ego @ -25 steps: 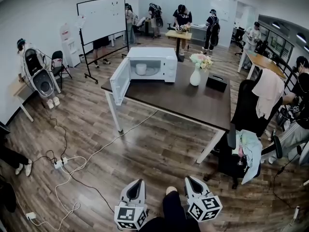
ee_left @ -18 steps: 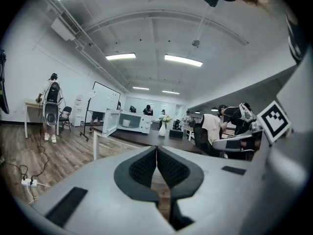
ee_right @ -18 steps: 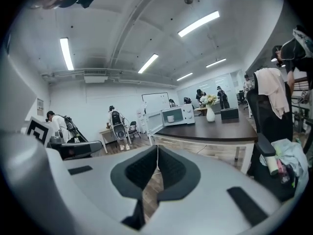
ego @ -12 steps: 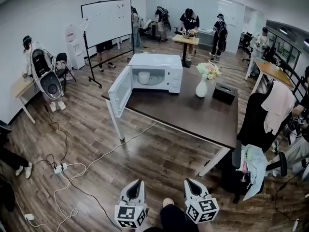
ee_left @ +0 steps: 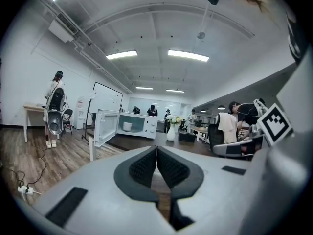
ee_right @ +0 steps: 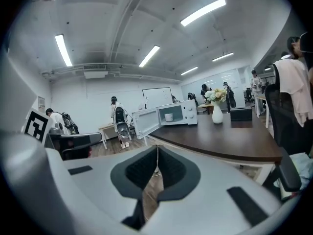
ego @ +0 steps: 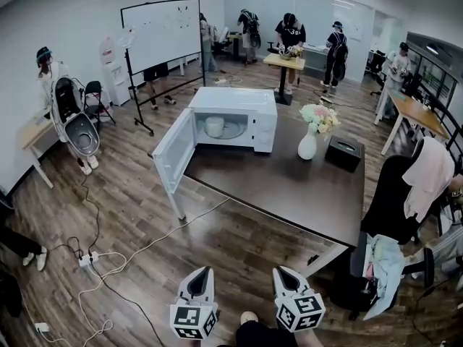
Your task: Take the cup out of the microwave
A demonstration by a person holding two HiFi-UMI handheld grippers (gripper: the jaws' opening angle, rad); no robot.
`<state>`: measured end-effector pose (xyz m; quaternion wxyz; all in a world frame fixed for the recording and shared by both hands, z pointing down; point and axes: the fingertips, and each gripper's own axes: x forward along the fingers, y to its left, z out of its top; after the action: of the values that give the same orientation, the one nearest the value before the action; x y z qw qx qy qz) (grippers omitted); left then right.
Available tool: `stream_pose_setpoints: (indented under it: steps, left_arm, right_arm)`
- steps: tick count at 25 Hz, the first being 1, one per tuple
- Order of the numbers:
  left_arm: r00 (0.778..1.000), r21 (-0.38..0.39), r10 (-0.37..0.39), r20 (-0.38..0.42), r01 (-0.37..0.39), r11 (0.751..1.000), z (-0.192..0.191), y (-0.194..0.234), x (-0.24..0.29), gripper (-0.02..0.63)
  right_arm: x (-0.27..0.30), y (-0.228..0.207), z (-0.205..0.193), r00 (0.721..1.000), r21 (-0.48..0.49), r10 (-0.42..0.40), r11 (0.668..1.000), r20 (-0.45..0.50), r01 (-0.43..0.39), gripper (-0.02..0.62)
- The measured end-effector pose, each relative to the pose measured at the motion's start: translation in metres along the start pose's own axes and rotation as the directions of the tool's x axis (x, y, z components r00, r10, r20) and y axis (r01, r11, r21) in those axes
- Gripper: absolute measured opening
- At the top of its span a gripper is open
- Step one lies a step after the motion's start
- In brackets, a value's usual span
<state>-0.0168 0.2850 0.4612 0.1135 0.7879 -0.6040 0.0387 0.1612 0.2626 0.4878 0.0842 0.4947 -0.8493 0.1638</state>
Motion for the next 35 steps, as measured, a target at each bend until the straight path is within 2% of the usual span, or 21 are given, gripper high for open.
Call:
stream_pose_setpoints:
  steps: [8, 13, 25, 35]
  left_arm:
    - [0.999, -0.011, 0.031, 0.033, -0.03, 0.999, 0.009, -0.003, 0.052, 0.006]
    - [0.998, -0.023, 0.032, 0.053, -0.031, 0.999, 0.009, -0.009, 0.058, 0.006]
    - [0.995, -0.049, 0.104, 0.004, -0.103, 0.993, -0.01, 0.004, 0.054, 0.006]
    - [0.994, -0.059, 0.113, -0.008, -0.113, 0.992, 0.002, 0.038, 0.107, 0.006]
  right_arm:
    - [0.037, -0.029, 0.019, 0.998, -0.027, 0.058, 0.998, -0.002, -0.058, -0.005]
    - [0.045, -0.038, 0.013, 0.997, 0.013, 0.082, 0.997, 0.002, -0.082, -0.005]
    - [0.054, -0.036, -0.002, 0.993, 0.051, 0.115, 0.992, -0.041, -0.113, -0.005]
    - [0.112, -0.047, 0.013, 0.992, 0.066, 0.114, 0.992, -0.062, -0.109, -0.005]
